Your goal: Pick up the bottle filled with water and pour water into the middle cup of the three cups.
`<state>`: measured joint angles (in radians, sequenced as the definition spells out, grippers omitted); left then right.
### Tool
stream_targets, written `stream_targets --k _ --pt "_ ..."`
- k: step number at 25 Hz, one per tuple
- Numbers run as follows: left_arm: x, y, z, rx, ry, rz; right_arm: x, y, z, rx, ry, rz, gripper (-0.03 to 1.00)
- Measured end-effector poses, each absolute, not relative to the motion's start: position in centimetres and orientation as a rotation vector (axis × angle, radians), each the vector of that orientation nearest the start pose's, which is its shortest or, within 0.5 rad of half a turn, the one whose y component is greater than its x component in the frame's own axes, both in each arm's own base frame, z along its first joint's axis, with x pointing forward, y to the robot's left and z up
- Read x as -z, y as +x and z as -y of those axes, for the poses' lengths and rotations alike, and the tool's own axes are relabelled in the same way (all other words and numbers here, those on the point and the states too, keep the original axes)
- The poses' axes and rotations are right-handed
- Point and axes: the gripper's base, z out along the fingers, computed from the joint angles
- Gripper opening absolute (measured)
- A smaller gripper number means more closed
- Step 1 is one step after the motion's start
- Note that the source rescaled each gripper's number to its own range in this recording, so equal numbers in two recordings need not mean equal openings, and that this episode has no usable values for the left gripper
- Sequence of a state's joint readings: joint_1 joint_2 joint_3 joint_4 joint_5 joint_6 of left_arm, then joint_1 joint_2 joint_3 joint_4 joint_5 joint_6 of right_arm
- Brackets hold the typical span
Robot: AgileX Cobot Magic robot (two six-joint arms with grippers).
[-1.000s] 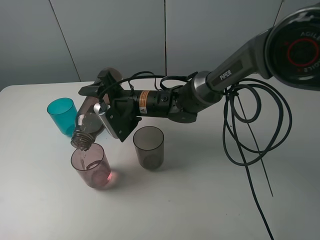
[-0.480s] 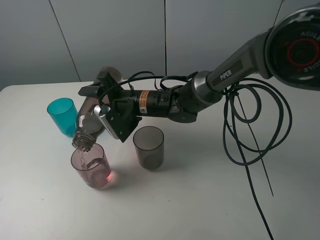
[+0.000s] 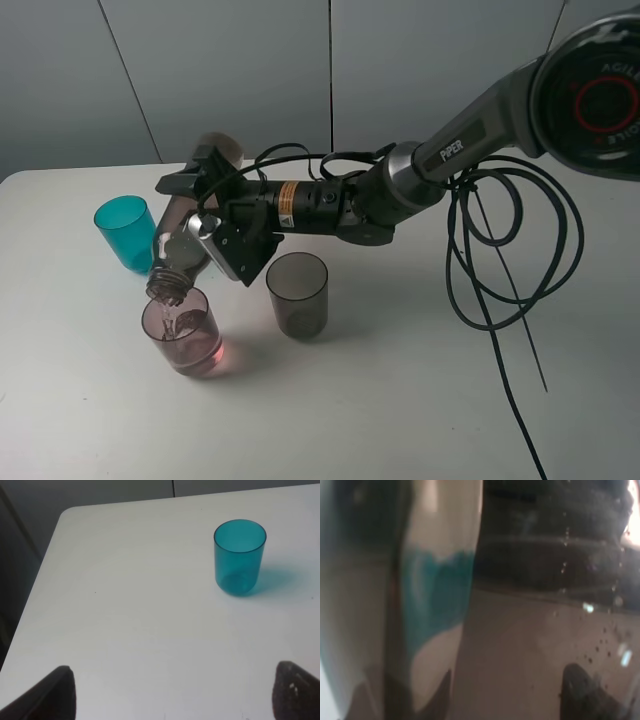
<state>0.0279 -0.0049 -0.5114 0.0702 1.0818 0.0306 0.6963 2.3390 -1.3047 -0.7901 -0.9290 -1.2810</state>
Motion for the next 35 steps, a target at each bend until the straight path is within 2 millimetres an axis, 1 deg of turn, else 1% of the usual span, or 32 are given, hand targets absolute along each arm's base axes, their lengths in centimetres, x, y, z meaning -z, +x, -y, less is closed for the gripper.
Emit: stream_targets --k 35 --pt "-27.88 -0.81 -0.54 -0.122 0.0 -2.049 -9.53 32.03 -33.62 0.297 -1.723 -0.088 0.0"
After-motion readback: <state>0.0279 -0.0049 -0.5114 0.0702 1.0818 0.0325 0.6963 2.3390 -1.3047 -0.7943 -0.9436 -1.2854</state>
